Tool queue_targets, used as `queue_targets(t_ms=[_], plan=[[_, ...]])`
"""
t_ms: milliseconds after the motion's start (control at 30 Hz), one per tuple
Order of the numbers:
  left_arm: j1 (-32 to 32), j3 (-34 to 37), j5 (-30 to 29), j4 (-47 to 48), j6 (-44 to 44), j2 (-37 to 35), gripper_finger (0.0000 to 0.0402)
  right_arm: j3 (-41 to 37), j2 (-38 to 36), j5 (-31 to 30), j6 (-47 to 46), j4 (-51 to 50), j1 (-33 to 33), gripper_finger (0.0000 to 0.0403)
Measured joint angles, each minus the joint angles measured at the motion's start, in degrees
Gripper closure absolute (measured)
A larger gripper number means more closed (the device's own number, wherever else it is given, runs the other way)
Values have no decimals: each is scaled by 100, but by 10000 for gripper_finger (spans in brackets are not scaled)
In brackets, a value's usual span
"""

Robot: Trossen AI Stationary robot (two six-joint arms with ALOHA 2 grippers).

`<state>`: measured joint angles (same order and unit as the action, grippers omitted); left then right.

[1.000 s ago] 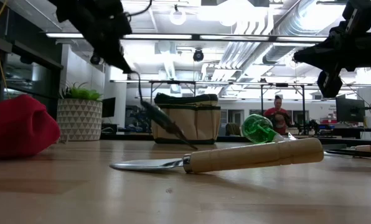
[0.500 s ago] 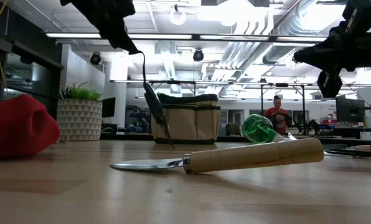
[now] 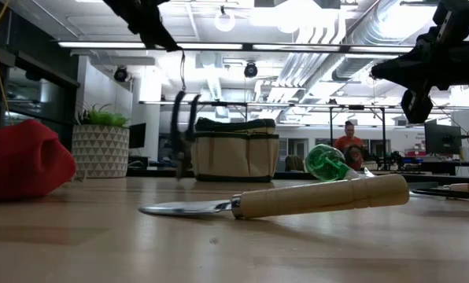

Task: Pick & Place Garden tools in Gardening bag
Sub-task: Put the top shear scissors into the gardening bag

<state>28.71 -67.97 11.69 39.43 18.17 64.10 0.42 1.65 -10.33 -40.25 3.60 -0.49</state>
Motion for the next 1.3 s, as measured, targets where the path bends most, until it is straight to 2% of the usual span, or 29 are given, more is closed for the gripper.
queue_targets(t_ms=[367, 867, 1167, 1300], plan=[[15, -437, -337, 111, 288, 0, 401, 0, 1, 2, 0, 0, -2, 400], [13, -1043, -1491, 274, 404, 9, 401, -2, 2, 0, 0, 0, -2, 401], [21, -1092, -2286, 149, 383, 13, 401, -2, 2, 1, -2, 0, -2, 401], [277, -1094, -2560, 0, 385, 13, 401, -1, 1, 0, -1, 0, 0, 401]])
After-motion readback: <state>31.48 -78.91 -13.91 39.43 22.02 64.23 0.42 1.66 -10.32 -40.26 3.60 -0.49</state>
